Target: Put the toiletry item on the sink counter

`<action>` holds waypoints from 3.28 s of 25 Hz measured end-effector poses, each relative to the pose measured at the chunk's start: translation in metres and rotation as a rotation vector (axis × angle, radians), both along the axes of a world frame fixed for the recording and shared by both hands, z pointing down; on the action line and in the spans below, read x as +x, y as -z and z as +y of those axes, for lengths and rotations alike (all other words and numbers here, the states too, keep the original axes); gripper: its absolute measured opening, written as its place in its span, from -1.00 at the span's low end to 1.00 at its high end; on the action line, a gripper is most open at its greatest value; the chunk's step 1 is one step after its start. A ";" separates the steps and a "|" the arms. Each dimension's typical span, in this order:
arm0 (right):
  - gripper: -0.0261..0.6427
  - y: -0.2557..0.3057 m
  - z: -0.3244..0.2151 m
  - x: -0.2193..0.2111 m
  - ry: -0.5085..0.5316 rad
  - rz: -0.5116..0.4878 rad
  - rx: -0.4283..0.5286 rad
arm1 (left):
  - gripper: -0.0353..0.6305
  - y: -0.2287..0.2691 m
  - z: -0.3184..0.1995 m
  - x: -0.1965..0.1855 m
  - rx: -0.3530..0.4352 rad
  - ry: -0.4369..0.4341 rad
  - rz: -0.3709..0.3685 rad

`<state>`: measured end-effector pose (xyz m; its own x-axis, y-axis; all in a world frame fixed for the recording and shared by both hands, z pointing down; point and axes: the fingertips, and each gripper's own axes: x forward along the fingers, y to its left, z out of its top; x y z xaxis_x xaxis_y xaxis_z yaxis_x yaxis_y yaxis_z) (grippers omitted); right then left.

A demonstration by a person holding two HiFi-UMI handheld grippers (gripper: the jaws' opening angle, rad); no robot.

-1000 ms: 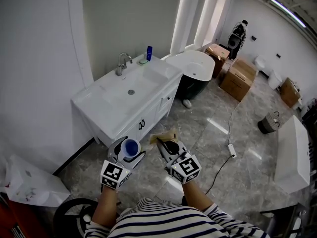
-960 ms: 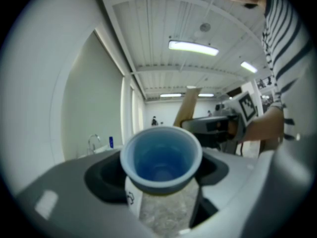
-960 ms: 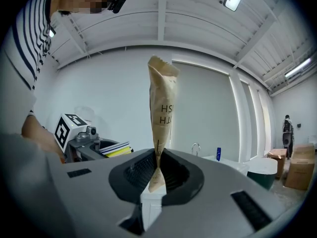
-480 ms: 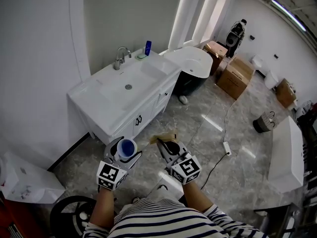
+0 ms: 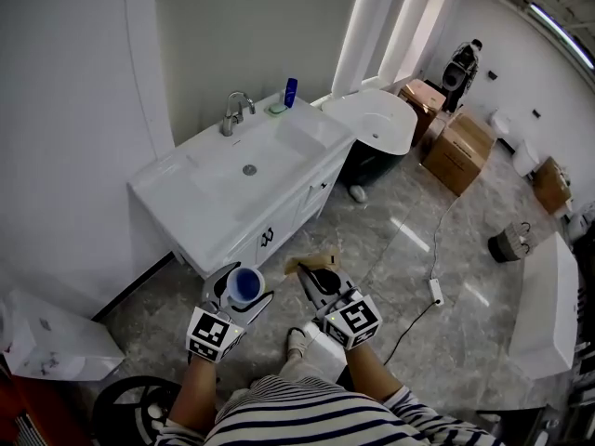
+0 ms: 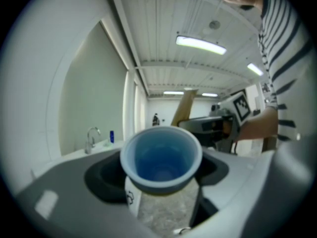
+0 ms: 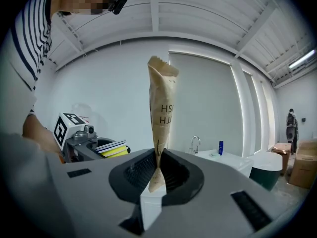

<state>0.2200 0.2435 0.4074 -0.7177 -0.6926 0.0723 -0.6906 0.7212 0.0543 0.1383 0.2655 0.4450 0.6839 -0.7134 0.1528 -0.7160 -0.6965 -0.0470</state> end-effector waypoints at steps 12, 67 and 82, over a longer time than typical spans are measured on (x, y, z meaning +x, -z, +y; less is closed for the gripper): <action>-0.84 0.010 -0.118 0.035 0.075 -0.002 0.002 | 0.24 0.012 -0.120 0.051 0.007 0.038 -0.005; -0.84 0.013 -0.451 -0.150 0.299 -0.036 0.021 | 0.24 0.018 -0.441 -0.131 0.032 0.264 -0.112; -0.84 0.017 -0.499 -0.199 0.418 0.033 0.040 | 0.24 0.014 -0.494 -0.181 0.033 0.345 -0.159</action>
<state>0.0213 -0.2551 0.3900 -0.9353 -0.3448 0.0793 -0.3362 0.9360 0.1048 -0.0430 -0.2287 0.4315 0.3718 -0.9040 0.2110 -0.8903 -0.4116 -0.1947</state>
